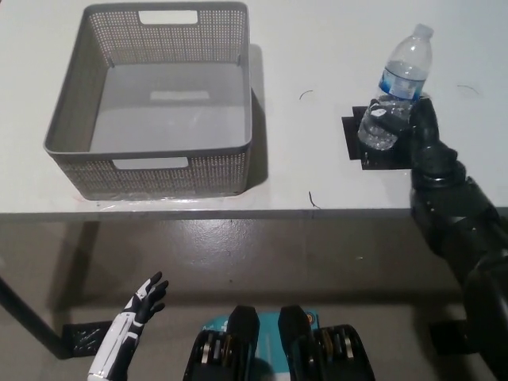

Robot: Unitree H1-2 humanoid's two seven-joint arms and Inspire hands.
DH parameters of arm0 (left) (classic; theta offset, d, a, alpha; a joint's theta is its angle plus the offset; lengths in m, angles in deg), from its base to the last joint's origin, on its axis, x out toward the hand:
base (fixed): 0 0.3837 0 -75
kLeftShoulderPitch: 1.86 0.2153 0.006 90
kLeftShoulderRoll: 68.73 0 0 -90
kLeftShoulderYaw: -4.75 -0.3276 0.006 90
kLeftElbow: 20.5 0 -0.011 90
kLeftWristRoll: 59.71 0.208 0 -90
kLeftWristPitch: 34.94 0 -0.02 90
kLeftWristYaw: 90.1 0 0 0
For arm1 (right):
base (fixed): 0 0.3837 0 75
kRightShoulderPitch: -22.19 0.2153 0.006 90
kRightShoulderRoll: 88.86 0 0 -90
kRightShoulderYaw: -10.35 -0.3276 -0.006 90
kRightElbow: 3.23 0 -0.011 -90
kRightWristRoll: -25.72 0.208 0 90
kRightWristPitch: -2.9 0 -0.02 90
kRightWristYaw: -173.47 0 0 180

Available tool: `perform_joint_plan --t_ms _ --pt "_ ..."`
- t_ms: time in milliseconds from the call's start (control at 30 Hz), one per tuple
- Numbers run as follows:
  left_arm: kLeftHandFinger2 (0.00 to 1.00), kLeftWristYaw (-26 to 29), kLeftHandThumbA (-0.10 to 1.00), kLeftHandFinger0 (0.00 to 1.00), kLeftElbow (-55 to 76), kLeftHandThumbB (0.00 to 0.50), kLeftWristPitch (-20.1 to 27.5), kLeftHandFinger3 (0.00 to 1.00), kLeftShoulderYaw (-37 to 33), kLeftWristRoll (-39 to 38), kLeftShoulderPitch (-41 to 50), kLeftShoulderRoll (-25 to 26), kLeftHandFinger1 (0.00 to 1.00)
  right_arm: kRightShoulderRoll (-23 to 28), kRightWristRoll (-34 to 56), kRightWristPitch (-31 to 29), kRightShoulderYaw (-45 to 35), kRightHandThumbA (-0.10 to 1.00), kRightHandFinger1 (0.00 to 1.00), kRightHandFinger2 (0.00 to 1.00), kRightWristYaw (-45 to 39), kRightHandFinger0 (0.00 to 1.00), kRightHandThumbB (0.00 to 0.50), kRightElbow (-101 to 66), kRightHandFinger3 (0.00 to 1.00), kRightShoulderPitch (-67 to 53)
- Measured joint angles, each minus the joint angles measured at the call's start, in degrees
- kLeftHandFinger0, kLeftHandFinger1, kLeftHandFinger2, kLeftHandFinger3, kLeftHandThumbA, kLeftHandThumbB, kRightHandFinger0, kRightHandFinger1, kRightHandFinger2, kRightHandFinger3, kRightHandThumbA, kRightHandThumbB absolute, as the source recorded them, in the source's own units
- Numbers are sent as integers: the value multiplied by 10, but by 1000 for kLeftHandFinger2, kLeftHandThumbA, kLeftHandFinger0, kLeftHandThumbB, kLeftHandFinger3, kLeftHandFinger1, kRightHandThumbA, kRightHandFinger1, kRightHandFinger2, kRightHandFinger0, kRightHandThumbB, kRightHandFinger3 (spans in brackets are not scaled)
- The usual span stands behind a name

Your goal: Use the right hand to pick up a water botttle and place it into a container on the left side

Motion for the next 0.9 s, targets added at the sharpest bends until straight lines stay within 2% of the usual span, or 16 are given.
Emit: perform_joint_plan --t_ms 200,300,367,433,467,567,600,667,733,833,900 --pt "1000 -3 1000 1000 0 268 0 1000 0 -2 0 0 1000 -16 5 -27 -5 -100 87 573 46 0 170 7 633 7" --pt "1000 -3 1000 1000 0 265 1 1000 1 -4 0 0 1000 -16 7 -38 -10 -100 96 574 59 0 153 8 634 16" --pt "1000 -3 1000 1000 -1 266 3 1000 1 -5 0 0 1000 -16 8 -44 -10 -100 106 582 66 0 147 8 665 20" --pt "1000 -3 1000 1000 -2 266 5 1000 1 -5 0 0 1000 -16 7 -49 -9 -100 108 591 73 0 117 8 712 25" --pt "1000 -3 1000 1000 -2 267 6 1000 1 -5 0 0 1000 -16 6 -51 -7 -100 116 605 78 0 115 8 695 29" --pt "1000 -3 1000 1000 -4 267 8 1000 1 -5 0 0 1000 -16 4 -57 0 -100 111 564 87 0 153 7 540 38" --pt "1000 -3 1000 1000 -4 269 9 1000 1 -5 0 0 1000 -16 1 -63 9 -100 75 519 92 0 167 7 478 44" --pt "1000 -3 1000 1000 -4 265 10 1000 1 -5 0 0 1000 -17 -5 -72 24 -100 11 445 99 0 165 4 415 52" --pt "1000 -3 1000 1000 -4 263 10 1000 1 -5 0 0 1000 -17 -12 -78 40 -100 0 440 104 0 155 -2 419 60" --pt "1000 -3 1000 1000 -4 264 10 1000 1 -5 0 0 1000 -20 -22 -89 59 -100 27 487 111 0 122 -14 478 75" --pt "1000 -3 1000 1000 -4 266 10 1000 1 -5 0 0 1000 -24 -26 -97 66 -100 31 495 112 0 132 -28 495 84"
